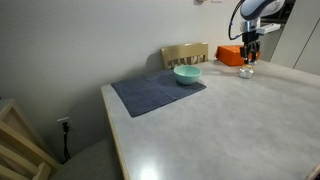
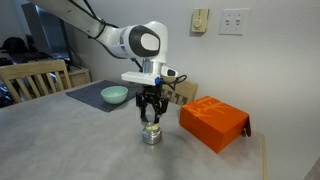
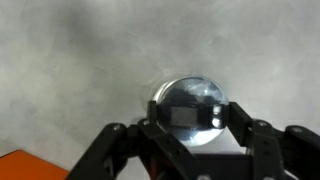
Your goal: Pick up the lid and put it on the bottle
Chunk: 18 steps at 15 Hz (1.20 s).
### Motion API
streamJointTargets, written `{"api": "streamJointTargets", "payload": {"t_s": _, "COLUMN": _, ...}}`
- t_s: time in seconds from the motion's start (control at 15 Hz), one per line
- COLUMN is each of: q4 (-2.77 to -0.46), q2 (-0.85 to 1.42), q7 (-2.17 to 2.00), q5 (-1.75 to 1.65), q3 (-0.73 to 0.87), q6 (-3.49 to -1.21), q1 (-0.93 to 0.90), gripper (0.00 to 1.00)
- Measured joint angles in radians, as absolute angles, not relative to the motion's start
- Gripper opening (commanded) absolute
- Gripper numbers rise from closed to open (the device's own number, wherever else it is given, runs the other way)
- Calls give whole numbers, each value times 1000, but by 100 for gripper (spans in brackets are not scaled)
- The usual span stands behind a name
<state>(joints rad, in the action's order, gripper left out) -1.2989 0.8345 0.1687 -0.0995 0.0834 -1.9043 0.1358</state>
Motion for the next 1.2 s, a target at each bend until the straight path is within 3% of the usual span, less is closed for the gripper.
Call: {"api": "streamJointTargets", "payload": {"t_s": 1.2, "q4": -1242, "q2": 859, "q7": 191, "q5": 9, "q3": 57, "q6": -1872, "q1": 197, "gripper": 44}}
